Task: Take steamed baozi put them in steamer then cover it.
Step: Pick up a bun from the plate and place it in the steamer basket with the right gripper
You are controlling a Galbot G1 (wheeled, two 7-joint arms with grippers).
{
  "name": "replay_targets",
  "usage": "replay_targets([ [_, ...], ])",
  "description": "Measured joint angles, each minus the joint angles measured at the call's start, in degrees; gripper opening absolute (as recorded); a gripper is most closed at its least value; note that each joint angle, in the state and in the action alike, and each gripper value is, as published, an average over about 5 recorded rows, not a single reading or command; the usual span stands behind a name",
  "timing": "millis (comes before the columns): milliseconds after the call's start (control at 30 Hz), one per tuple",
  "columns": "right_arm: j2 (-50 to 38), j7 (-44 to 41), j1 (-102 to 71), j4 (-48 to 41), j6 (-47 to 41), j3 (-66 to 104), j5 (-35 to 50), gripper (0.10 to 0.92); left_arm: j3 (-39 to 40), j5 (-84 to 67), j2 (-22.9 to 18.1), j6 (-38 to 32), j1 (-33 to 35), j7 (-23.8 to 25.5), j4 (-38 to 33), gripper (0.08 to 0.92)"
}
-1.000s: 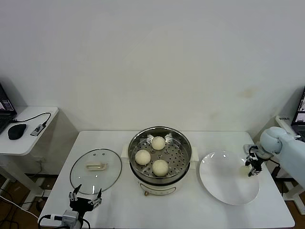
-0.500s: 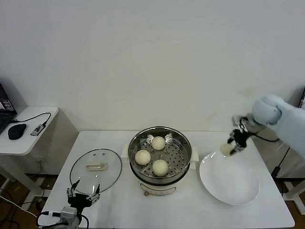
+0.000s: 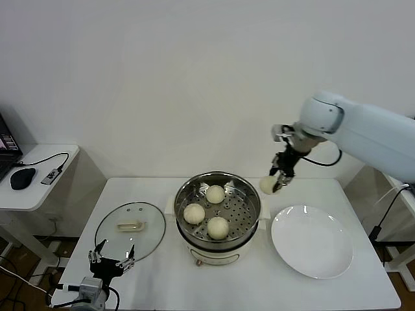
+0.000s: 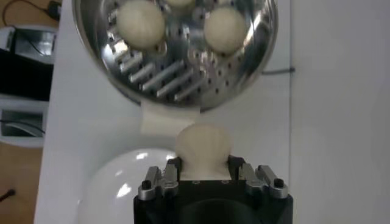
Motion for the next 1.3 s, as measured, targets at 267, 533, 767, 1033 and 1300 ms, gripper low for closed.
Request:
replay_targets([
  [267, 5.9, 1.2, -0.7, -1.6, -2.4, -0.7, 2.1, 0.492, -0.3, -0.4, 0.2, 0.1, 0.0, -0.1, -0.2, 0.823],
  [533, 8.8, 2.4, -3.3, -2.4, -4.5, -0.7, 1.4, 0.492, 0.0, -0.5, -0.2, 0.1, 0.0, -0.3, -0.1, 0.823],
  [767, 9.7, 3.7, -6.0, -2.5, -6.3, -0.5, -0.2, 0.492, 0.2, -0.6, -0.2, 0.1, -0.1, -0.3, 0.5, 0.823],
  [1033, 9.9, 4.9, -9.1, -2.3, -8.3, 0.2, -2.2, 0.489, 0.3, -0.5, -0.1, 0.0, -0.3, -0.3, 1.1, 0.823],
  [1300, 9.5, 5.7, -11.9, -2.2, -9.4, 1.4, -4.1, 0.491, 0.3, -0.5, -0.1, 0.0, -0.3, -0.3, 1.3, 0.823],
])
